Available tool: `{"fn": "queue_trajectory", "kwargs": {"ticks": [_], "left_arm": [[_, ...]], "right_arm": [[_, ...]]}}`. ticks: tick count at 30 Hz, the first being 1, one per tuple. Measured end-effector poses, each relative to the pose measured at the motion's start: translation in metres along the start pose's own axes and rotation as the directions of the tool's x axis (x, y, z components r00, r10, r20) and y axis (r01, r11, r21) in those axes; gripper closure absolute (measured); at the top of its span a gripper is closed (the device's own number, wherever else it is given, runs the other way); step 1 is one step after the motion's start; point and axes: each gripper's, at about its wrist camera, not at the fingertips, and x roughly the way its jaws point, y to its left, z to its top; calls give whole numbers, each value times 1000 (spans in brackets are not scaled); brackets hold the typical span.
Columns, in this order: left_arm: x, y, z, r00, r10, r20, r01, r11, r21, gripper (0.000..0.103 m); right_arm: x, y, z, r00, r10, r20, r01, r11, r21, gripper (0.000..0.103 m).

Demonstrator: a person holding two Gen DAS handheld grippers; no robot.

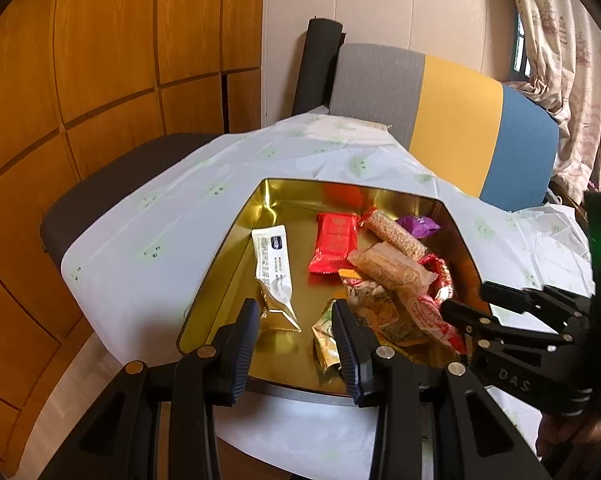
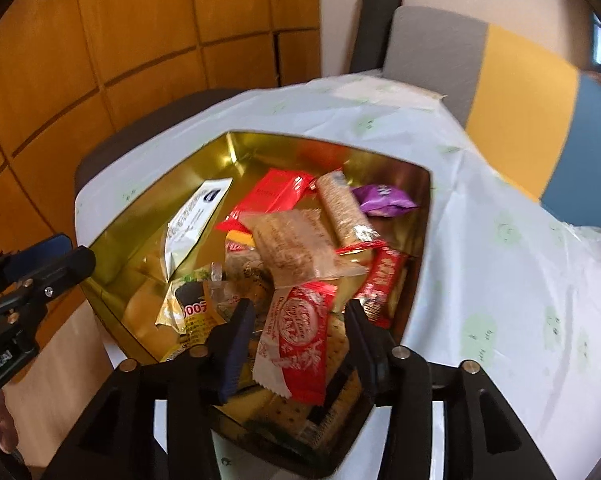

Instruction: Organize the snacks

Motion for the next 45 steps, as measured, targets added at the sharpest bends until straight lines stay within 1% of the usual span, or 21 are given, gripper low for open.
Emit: {"fn": "queue_trajectory", "kwargs": {"ticks": [1, 2, 4, 5, 7, 8, 9, 10, 11, 13, 16, 19, 23, 25, 29, 38, 45], "left_arm": [[-2, -2, 0, 1000, -3, 5, 3, 1000, 2, 62], [-4, -4, 1, 1000, -7, 10, 7, 1000, 3, 59], [-9, -10, 1, 999, -20, 28, 19, 1000, 11, 59], [-12, -13, 1, 999, -29, 34, 29, 999, 14, 59], [-16, -20, 1, 999, -26, 41, 25, 999, 28, 54], [-18, -27, 1, 999, -13, 43, 11, 999, 44, 46], [-19, -30, 0, 999, -19, 47, 17, 999, 52, 38], [-22, -34, -1, 998, -41, 53, 38, 998, 53, 35], [-24, -35, -1, 997, -56, 56, 53, 997, 50, 34], [-28, -39, -2, 995, -70, 68, 68, 997, 38, 34], [-34, -46, -3, 995, -22, 97, 17, 999, 45, 34], [-38, -49, -5, 993, 16, 113, -21, 999, 48, 34], [-44, -51, -8, 991, 21, 131, -26, 999, 43, 34], [-47, -53, -10, 989, 33, 144, -40, 998, 50, 34], [-50, -55, -10, 988, 31, 151, -39, 998, 55, 34], [-49, -53, -10, 991, 23, 131, -29, 999, 43, 34], [-49, -50, -10, 991, 20, 134, -24, 999, 34, 34]], "right_arm": [[-4, -1, -2, 1000, -15, 10, 15, 1000, 13, 45], [-11, -3, -6, 999, -37, 26, 36, 999, 37, 44], [-21, -6, -13, 996, -70, 48, 66, 995, 72, 41], [-27, -8, -19, 993, -97, 61, 91, 992, 89, 38], [-37, -11, -29, 986, -147, 82, 137, 983, 120, 35], [-42, -13, -35, 982, -165, 90, 152, 979, 139, 32], [-45, -15, -40, 980, -177, 93, 162, 975, 151, 31], [-49, -18, -46, 976, -193, 96, 175, 970, 168, 28], [-52, -21, -49, 975, -200, 98, 181, 967, 179, 27], [-58, -27, -56, 972, -215, 99, 192, 961, 201, 27], [-66, -34, -63, 969, -223, 105, 195, 955, 223, 24], [-72, -36, -68, 967, -228, 117, 197, 953, 230, 23], [-77, -36, -72, 965, -231, 126, 197, 952, 235, 23], [-80, -36, -73, 963, -234, 133, 199, 952, 234, 23], [-81, -35, -73, 960, -242, 141, 206, 951, 230, 23], [-82, -34, -73, 958, -245, 147, 210, 953, 220, 22], [-82, -32, -73, 957, -249, 149, 214, 953, 215, 22]]}}
